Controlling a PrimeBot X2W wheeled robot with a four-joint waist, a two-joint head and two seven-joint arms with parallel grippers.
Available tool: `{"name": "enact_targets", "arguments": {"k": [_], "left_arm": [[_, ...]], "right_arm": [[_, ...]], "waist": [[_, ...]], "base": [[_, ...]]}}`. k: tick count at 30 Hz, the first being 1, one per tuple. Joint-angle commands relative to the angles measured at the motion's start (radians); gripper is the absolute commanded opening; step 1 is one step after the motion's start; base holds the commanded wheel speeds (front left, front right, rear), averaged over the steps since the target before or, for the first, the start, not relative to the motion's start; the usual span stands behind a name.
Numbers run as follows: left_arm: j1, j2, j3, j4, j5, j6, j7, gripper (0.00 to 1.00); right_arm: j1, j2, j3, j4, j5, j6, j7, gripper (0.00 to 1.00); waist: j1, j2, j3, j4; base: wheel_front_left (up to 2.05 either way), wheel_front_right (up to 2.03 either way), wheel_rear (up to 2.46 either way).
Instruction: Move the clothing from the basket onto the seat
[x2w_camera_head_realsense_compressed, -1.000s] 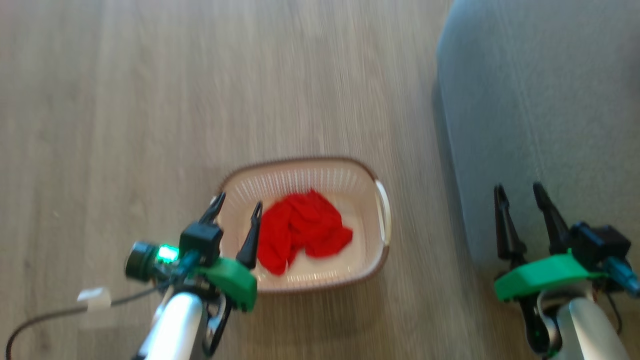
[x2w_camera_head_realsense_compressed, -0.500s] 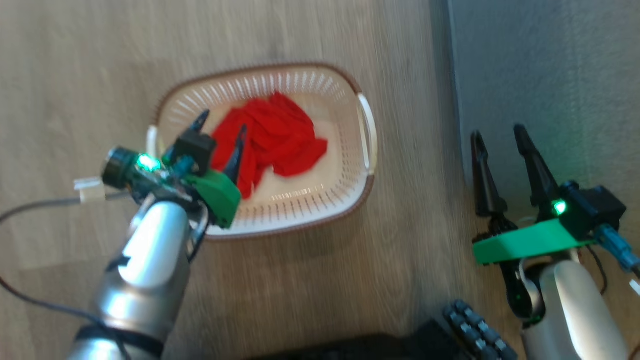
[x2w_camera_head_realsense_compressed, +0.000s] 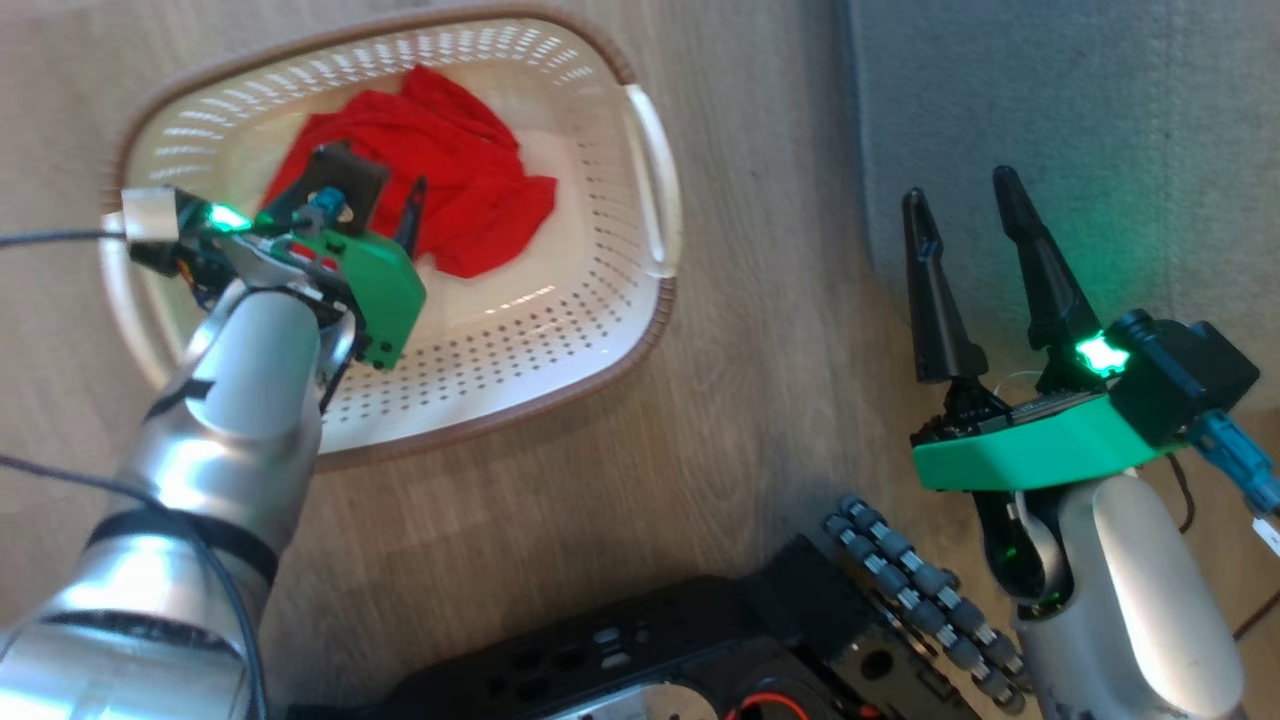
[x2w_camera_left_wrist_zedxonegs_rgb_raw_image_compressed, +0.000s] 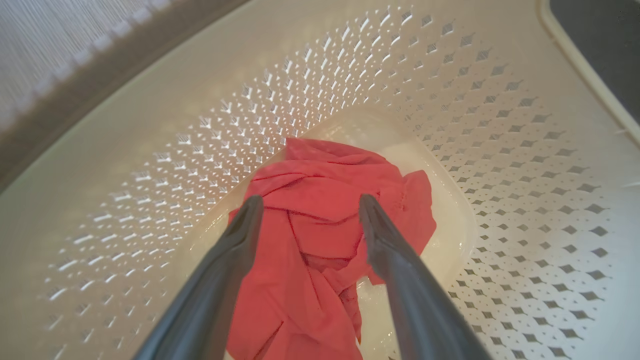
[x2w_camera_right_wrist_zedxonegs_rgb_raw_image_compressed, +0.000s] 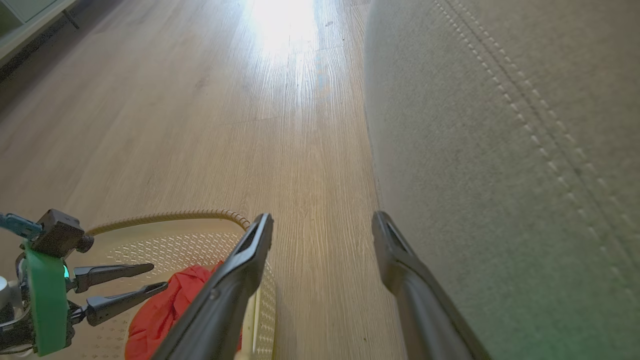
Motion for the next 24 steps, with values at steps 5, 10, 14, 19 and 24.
{"name": "enact_targets", "arguments": {"k": [5, 10, 14, 19, 24], "left_arm": [[-0.069, 0.013, 0.011, 0.106, 0.003, 0.036, 0.018, 1.0], [-0.104, 0.017, -0.004, 0.16, 0.013, 0.074, 0.096, 1.0], [-0.117, 0.024, -0.02, 0.173, 0.021, 0.086, 0.143, 1.0], [-0.117, 0.038, -0.032, 0.181, 0.022, 0.095, 0.227, 1.0], [-0.109, 0.049, -0.043, 0.183, 0.022, 0.106, 0.298, 1.0]], "right_arm": [[0.04, 0.003, 0.04, -0.043, 0.018, 0.0, -0.009, 1.0], [0.052, 0.003, 0.057, -0.053, 0.03, 0.0, -0.009, 1.0], [0.058, 0.003, 0.075, -0.062, 0.039, 0.0, -0.009, 1.0], [0.065, 0.003, 0.099, -0.068, 0.059, 0.0, -0.009, 1.0], [0.078, 0.004, 0.109, -0.085, 0.062, 0.0, -0.009, 1.0]], "waist": [[-0.0001, 0.0001, 0.036, -0.049], [-0.0001, 0.0001, 0.048, -0.067], [-0.0001, 0.0001, 0.057, -0.076], [-0.0001, 0.0001, 0.066, -0.088], [-0.0001, 0.0001, 0.074, -0.093]], "base": [[0.0, 0.0, 0.0], [0.0, 0.0, 0.0], [0.0, 0.0, 0.0], [0.0, 0.0, 0.0], [0.0, 0.0, 0.0]]}}
